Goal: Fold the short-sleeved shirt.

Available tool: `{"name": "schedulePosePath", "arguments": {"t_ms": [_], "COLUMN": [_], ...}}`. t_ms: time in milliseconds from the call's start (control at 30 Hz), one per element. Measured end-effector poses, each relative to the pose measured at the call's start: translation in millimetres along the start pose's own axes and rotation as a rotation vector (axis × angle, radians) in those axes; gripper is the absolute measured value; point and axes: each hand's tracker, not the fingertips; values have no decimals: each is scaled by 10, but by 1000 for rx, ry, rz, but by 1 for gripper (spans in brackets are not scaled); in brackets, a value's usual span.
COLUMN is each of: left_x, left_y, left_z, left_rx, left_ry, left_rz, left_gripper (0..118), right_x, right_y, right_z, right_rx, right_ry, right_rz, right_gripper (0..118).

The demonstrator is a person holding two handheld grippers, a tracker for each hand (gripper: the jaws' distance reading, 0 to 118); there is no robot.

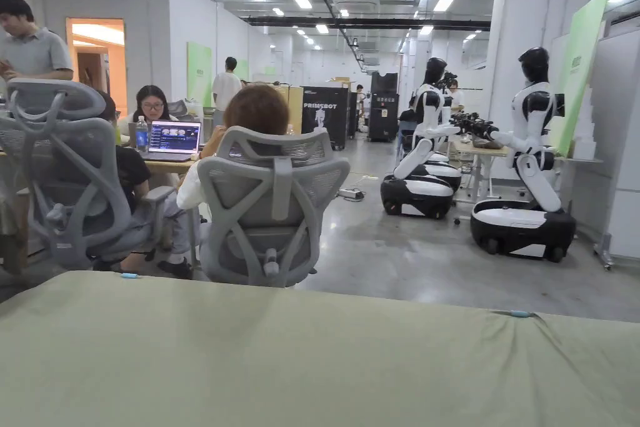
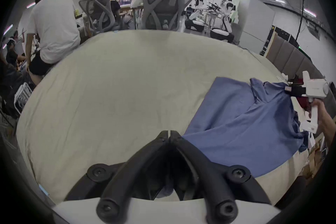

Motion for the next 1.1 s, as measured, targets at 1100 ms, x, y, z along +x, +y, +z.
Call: {"name": "schedulePosePath", "arguments": {"t_ms": [1100], "left_x": [798], "left_y": [3780], "left_z": [1565], "left_rx": [709], "left_ry": [213], "left_rz": [-120], "left_gripper": [0], "right_x": [527], "right_y": [2990], "right_z": [2747], "right_rx": [803], "right_ry": [-253], "right_rz": [-33], "right_gripper": [3]}}
